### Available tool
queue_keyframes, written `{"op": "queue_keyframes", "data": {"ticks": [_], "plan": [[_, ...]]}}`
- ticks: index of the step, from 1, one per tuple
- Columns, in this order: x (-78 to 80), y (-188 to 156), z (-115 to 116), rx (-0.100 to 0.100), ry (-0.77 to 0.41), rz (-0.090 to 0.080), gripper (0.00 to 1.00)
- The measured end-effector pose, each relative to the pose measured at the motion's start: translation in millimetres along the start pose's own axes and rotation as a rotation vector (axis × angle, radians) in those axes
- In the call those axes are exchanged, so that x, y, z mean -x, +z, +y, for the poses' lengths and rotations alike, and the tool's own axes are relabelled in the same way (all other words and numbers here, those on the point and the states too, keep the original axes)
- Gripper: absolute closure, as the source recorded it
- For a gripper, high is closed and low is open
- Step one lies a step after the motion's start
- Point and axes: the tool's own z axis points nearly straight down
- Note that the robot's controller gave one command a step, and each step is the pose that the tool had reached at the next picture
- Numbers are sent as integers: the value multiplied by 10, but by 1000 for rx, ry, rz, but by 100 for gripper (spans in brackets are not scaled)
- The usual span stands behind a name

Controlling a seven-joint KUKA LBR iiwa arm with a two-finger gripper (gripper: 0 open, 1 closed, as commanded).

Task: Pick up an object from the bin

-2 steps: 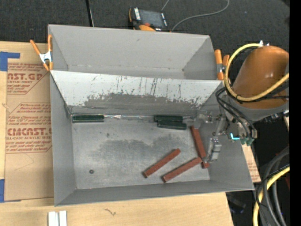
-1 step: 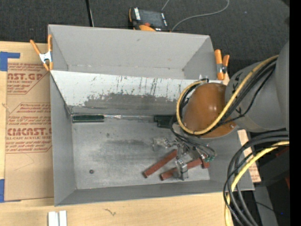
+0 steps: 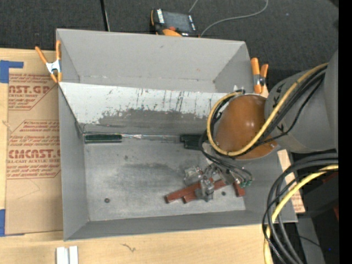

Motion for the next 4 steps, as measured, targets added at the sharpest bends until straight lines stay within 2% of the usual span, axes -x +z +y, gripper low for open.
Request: {"op": "queue_keyframes", "data": {"ticks": [1,2,3,4], "plan": [[-296,-260,-127,-1,-474,-3,100],[-305,-249,-120,2,-473,-1,0],[-206,37,-142,4,-315,1,0],[-199,26,-148,1,-314,-1,100]]}}
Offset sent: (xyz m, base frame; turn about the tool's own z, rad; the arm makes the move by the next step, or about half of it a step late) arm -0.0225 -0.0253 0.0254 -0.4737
